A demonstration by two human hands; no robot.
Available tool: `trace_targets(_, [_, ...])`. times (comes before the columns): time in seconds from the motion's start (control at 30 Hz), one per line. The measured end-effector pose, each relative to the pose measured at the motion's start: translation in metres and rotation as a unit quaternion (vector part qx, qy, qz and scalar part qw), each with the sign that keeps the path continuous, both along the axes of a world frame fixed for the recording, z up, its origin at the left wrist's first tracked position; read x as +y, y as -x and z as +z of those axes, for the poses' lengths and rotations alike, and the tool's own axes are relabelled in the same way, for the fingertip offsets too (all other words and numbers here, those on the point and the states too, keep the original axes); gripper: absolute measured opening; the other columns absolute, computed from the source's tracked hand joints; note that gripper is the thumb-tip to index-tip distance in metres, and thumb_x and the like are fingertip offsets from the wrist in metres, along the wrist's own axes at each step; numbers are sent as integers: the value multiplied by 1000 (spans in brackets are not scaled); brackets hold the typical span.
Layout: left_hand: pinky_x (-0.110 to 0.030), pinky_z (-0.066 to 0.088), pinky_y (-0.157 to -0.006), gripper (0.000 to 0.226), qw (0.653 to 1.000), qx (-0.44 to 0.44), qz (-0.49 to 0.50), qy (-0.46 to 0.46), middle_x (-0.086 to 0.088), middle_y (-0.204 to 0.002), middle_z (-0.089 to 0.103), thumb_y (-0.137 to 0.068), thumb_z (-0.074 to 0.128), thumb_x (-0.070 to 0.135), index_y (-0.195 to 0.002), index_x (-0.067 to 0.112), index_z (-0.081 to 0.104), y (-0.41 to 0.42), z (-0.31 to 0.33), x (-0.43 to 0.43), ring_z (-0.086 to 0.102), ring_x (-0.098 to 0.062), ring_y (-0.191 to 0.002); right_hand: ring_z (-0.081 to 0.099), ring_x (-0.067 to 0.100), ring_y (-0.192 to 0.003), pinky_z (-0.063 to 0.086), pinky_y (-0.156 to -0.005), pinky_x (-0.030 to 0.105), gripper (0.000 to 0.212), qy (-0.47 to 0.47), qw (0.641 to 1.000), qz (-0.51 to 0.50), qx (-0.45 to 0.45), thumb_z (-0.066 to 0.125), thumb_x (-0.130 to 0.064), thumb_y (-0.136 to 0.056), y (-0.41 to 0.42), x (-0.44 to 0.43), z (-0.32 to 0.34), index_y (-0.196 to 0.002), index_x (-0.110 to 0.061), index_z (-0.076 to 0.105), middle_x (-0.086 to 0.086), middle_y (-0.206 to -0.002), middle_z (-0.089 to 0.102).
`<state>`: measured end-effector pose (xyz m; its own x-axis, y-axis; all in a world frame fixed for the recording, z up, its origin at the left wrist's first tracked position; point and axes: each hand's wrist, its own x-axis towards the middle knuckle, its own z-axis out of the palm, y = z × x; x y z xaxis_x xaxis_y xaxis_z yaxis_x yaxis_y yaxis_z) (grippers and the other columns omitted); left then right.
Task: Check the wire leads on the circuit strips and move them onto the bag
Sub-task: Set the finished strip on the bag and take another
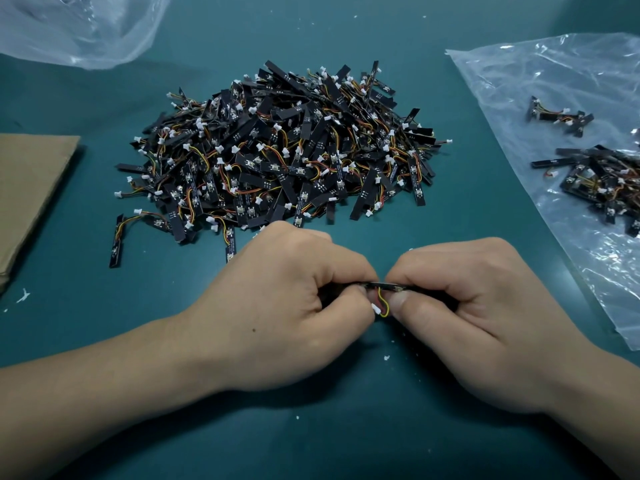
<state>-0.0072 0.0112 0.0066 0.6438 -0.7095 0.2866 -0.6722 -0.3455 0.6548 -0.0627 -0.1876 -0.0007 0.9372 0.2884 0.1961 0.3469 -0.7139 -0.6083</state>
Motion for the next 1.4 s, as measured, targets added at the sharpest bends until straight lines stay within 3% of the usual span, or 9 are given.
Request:
trace_targets(0.2, [-31, 41, -46, 14, 1000, 4, 10, 8, 2, -50, 54, -74, 63, 8, -61, 12, 68, 3, 2, -2, 51, -24, -46, 44, 18, -55, 37, -49, 44, 27, 3, 1000, 0, 1, 60, -19, -89, 0, 1, 1, -64, -16, 51, -2, -57, 41])
trace_targets(0.43, [-41, 47, -44, 14, 1000, -14, -5, -16, -1, -49, 54, -74, 65, 12, -61, 10, 68, 0, 0, -1, 53, -29, -45, 40, 22, -54, 34, -48, 44, 32, -5, 1000, -6, 0, 61, -14, -85, 0, 1, 2, -59, -12, 42, 2, -55, 37])
trace_targets(0.83, [-37, 44, -44, 15, 1000, -19, -7, -7, -2, -48, 53, -72, 65, 10, -58, 8, 67, -1, 0, 0, 51, -29, -44, 44, 21, -54, 37, -49, 44, 28, 20, 1000, 4, -3, 55, -24, -89, 1, 1, 1, -64, -15, 49, -1, -56, 41])
trace_targets(1.07, [-36, 44, -47, 13, 1000, -15, -6, -15, 2, -52, 54, -75, 66, 13, -62, 12, 68, -2, -2, 1, 52, -25, -48, 41, 20, -54, 34, -49, 44, 31, 11, 1000, 1, -4, 61, -14, -86, 0, 1, 1, -59, -12, 45, 1, -55, 38])
trace_targets(1.4, [-34, 43, -46, 14, 1000, -17, -15, -14, 0, -50, 53, -73, 66, 10, -59, 10, 68, -3, 1, 1, 51, -26, -47, 43, 22, -54, 35, -49, 44, 30, 11, 1000, 6, -5, 60, -15, -86, 0, 2, 1, -60, -12, 47, 1, -55, 40])
